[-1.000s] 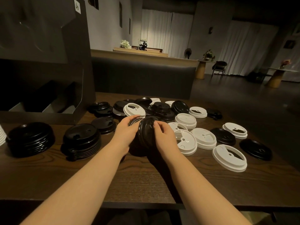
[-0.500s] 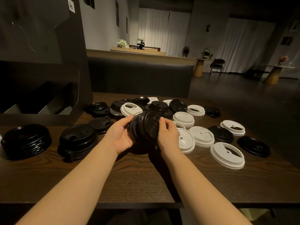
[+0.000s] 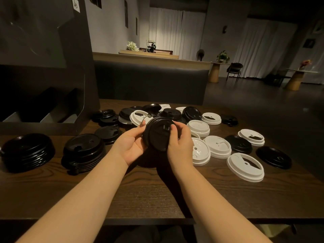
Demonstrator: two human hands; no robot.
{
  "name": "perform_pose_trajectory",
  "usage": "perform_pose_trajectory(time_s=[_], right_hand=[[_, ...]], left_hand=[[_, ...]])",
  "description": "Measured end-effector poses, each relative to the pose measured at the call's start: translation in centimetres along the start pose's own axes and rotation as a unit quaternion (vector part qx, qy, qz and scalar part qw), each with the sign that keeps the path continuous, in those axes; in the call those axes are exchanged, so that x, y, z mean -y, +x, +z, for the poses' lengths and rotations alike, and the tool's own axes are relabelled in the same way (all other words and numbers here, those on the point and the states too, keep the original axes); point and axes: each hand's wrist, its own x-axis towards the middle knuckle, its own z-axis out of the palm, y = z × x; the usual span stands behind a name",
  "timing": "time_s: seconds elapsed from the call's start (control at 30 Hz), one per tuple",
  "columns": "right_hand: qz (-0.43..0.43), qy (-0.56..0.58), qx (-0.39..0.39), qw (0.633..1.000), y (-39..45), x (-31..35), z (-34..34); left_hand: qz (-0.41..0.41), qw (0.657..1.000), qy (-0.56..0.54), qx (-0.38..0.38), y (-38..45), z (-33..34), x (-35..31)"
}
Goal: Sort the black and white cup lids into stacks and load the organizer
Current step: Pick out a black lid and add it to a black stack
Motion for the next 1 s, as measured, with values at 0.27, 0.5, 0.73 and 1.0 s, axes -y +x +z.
perform_pose_trajectory(time_s=[0.27, 0.5, 0.73, 1.0], right_hand=[[-0.075, -0.073, -0.020, 0.994, -0.2, -0.3, 0.2], [-0.105, -0.077, 0.001, 0.991, -0.5, -0.3, 0.3], [0.111, 0.110, -0.066, 0.986, 0.9, 0.2, -0.5], [0.163, 0.136, -0.046, 0.976, 1.1, -0.1, -0.1]], left_hand=[[0.031, 0.996, 0.045, -0.066, 0.2, 0.4, 0.1], [0.066, 0.946, 0.283, -0.144, 1.0, -0.3, 0.7], [0.179, 0.808, 0.504, -0.246, 0.8, -0.6, 0.9], [-0.054, 0.992, 0.112, 0.008, -0.6, 0.6, 0.3]])
